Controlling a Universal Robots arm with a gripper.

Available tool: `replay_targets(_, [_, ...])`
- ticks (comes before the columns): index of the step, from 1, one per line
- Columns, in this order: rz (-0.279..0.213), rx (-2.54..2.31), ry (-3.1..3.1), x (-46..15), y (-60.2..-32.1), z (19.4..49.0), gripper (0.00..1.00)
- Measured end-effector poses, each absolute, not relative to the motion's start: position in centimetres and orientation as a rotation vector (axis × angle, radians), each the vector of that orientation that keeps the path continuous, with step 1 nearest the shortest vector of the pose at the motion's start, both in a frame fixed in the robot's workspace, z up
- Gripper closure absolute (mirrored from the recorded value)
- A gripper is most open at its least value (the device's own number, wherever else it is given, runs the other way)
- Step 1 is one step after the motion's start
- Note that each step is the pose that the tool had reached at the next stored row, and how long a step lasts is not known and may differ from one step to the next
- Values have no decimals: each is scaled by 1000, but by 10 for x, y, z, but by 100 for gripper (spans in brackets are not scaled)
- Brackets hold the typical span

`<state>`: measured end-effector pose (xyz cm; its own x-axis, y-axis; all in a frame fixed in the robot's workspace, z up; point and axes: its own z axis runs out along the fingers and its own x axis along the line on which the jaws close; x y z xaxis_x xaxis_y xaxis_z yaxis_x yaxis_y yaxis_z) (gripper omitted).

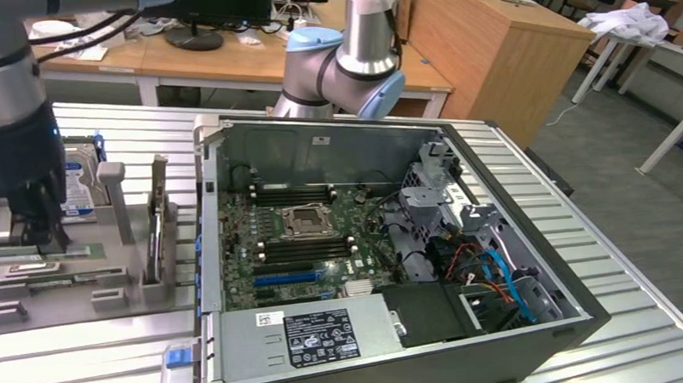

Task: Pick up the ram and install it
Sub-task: 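Pick up the ram and move it above insertion slot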

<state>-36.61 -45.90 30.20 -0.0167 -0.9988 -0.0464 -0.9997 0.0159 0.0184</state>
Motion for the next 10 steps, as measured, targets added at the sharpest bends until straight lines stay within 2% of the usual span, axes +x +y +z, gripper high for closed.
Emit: replay_targets(10, [71,-2189,2225,-366,-459,334,88])
